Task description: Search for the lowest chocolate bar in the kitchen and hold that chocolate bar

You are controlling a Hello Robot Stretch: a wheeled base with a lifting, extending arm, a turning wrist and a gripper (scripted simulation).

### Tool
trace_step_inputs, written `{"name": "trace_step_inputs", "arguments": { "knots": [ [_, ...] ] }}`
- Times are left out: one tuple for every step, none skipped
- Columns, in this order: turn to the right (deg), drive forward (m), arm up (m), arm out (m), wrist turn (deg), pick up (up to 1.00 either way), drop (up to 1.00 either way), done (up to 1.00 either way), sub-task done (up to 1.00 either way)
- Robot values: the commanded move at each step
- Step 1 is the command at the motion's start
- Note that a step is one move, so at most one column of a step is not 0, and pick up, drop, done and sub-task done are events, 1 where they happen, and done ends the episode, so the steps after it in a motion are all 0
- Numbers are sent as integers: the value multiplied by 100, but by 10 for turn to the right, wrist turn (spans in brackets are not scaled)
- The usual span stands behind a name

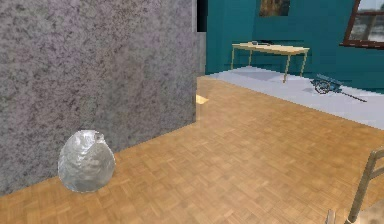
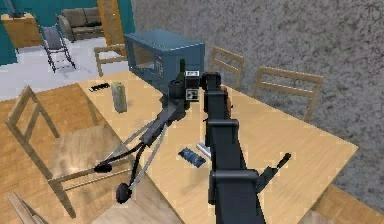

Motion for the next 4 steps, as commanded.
{"name": "trace_step_inputs", "arguments": {
  "knots": [
    [0,0,0,0,450,0,0,0,0],
    [0,0,0,0,450,0,0,0,0],
    [0,0,0,0,450,0,0,0,0],
    [0,0,0,0,180,0,0,0,0]
  ]
}}
